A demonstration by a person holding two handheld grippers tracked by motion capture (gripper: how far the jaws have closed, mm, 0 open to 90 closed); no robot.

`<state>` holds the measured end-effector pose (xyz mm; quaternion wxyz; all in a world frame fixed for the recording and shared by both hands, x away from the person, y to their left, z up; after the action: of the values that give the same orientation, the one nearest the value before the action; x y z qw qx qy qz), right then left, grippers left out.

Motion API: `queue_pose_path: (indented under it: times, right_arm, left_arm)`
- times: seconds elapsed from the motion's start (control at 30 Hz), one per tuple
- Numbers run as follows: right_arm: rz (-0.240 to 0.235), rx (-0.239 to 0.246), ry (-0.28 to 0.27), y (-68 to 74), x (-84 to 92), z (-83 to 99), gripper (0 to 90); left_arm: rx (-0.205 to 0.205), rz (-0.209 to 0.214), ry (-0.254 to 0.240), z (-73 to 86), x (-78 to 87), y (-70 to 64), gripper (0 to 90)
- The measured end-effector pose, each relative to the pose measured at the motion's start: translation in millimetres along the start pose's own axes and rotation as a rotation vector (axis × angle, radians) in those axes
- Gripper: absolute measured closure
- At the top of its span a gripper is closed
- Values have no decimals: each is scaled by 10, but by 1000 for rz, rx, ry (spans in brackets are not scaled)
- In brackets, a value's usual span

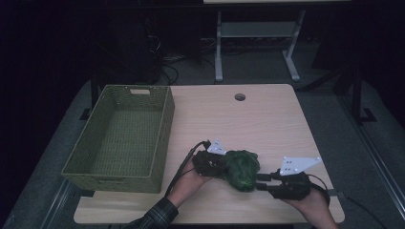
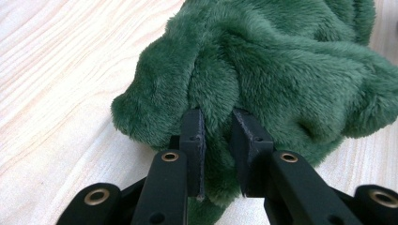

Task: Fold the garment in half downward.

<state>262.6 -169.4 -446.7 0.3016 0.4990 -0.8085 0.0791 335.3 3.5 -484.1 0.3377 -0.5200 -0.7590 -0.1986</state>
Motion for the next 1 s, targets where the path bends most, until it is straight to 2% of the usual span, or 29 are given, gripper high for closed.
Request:
queue_pose_path:
  times: [0.1, 0.17, 0.23, 0.3, 0.33, 0.4, 0.47, 0.57, 0.67, 0.77, 0.83, 1.0]
  right_arm:
    - [69, -11, -11, -155, 58, -92, 623]
    - [86, -38, -8, -260, 38, -125, 572]
    - [82, -61, 6, -334, -25, -139, 562]
    - [91, -62, 20, -374, -93, -135, 605]
    - [88, -60, 25, -386, -116, -129, 678]
    - [92, -52, 49, -396, -164, -96, 802]
    - [87, -43, 59, -361, -155, -70, 852]
    - [65, -49, 64, -279, -97, -12, 867]
    - [55, -61, 105, -208, -130, 137, 871]
    - [53, -73, 170, -234, -274, 307, 873]
    - [55, -71, 198, -249, -343, 355, 874]
    - [79, -63, 239, -283, -398, 424, 881]
  left_arm:
    - [-6, 0, 4, 2, 4, 1, 747]
    - [-4, 0, 2, 1, 5, 1, 747]
    - [4, 2, 0, 3, 5, -2, 747]
    - [2, 4, 0, 2, 6, -2, 756]
    - [7, 4, -4, 0, 6, -3, 758]
    - [7, 6, -2, 2, 14, 2, 775]
    - [8, 13, -1, 5, 24, 6, 790]
    - [14, 19, -11, -1, 43, 8, 832]
    - [14, 28, -4, 3, 46, 10, 864]
    - [-8, 28, 22, 24, 30, 12, 876]
    - [-21, 19, 33, 38, 21, 15, 878]
    - [-7, 23, 41, 70, 9, 20, 883]
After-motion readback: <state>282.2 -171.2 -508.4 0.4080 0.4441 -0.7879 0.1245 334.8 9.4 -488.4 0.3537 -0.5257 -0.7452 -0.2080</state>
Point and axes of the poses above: each handheld gripper's, and its own axes: x roughly backward along the jaws, z roughly out of its underside, y roughly to its left, the point moved 7 cm from there along -x, roughly forward along the jaws, and after that the axes turned 3 degrees about -x, right-handed, at the moved point
